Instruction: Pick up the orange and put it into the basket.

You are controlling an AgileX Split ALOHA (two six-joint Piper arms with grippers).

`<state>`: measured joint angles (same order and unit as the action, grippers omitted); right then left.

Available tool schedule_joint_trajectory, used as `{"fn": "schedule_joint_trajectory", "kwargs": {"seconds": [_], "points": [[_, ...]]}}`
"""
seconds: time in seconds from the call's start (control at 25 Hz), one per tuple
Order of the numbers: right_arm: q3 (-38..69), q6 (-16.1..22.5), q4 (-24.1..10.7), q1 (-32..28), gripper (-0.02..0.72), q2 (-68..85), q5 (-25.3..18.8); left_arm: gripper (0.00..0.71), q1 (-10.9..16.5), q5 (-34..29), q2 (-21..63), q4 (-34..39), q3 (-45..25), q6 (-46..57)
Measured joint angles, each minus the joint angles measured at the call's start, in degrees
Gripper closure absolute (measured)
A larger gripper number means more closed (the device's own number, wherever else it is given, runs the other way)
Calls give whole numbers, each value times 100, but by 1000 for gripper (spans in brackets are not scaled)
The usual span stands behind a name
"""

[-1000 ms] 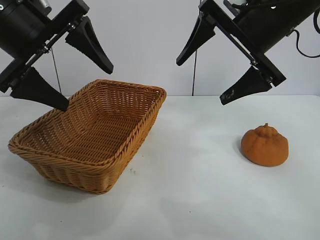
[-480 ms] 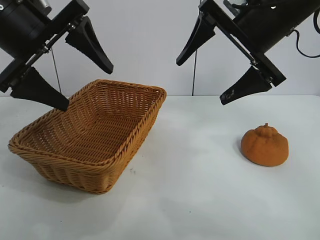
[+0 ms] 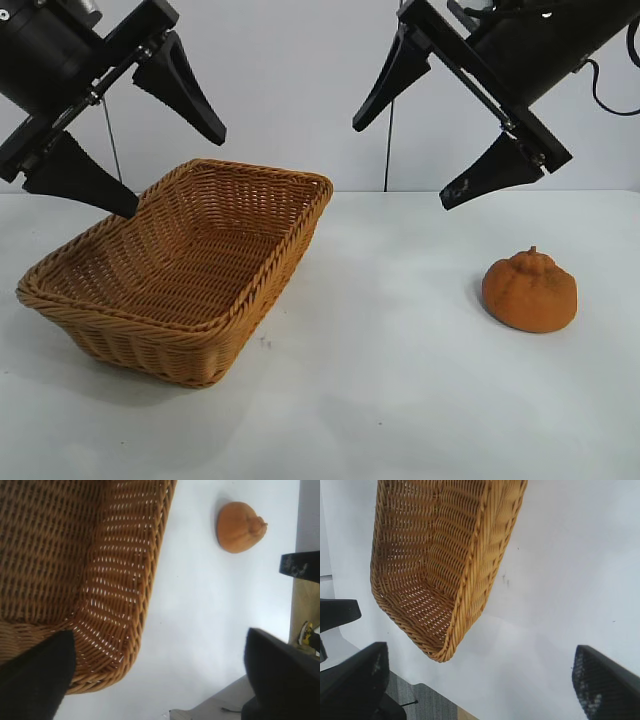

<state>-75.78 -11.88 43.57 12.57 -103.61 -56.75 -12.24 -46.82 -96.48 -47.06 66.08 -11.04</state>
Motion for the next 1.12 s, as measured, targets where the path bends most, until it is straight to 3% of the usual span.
{"fn": "schedule_joint_trajectory", "kwargs": {"seconds": [0.44, 0.6, 0.72, 1.0, 1.12], "points": [[0, 0, 0, 0, 20, 0, 0, 62, 0, 26, 130, -1, 0, 102], [0, 8, 0, 0, 20, 0, 4, 62, 0, -255, 558, 160, 0, 1002], [0, 13, 0, 0, 20, 0, 4, 62, -101, -588, 830, 960, 0, 2138], [0, 25, -5, 0, 20, 0, 4, 62, -1138, -903, 1017, 3361, 0, 5109], [0, 30, -5, 0, 20, 0, 4, 62, -1254, -752, 946, 4135, 0, 6303]]}}
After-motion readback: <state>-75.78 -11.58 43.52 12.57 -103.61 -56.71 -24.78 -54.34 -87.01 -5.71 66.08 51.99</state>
